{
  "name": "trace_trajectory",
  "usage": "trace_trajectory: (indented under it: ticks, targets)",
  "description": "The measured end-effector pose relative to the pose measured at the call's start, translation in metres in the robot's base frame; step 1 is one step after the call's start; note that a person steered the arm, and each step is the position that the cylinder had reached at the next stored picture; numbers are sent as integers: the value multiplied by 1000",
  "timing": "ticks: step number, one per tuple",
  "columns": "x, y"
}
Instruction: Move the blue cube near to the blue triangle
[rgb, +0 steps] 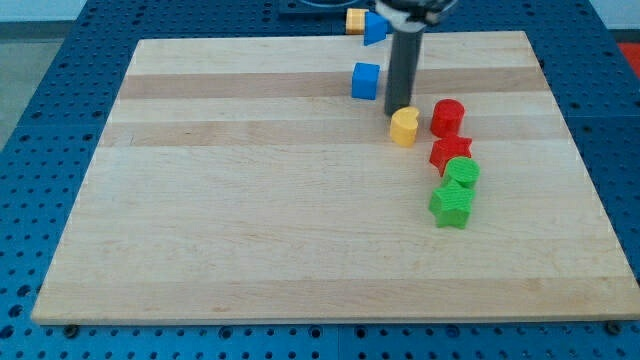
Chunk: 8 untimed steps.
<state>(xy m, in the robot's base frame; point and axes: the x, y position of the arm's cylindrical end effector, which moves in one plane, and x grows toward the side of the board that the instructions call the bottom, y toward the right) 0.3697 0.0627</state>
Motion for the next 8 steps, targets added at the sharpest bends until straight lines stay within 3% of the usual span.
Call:
trace_trajectory:
  ticks: [2, 5, 6, 7, 8]
  targets:
    - [13, -48]
    - [-80, 11]
    - [-83, -1]
    - [-40, -75]
    - [-52, -89]
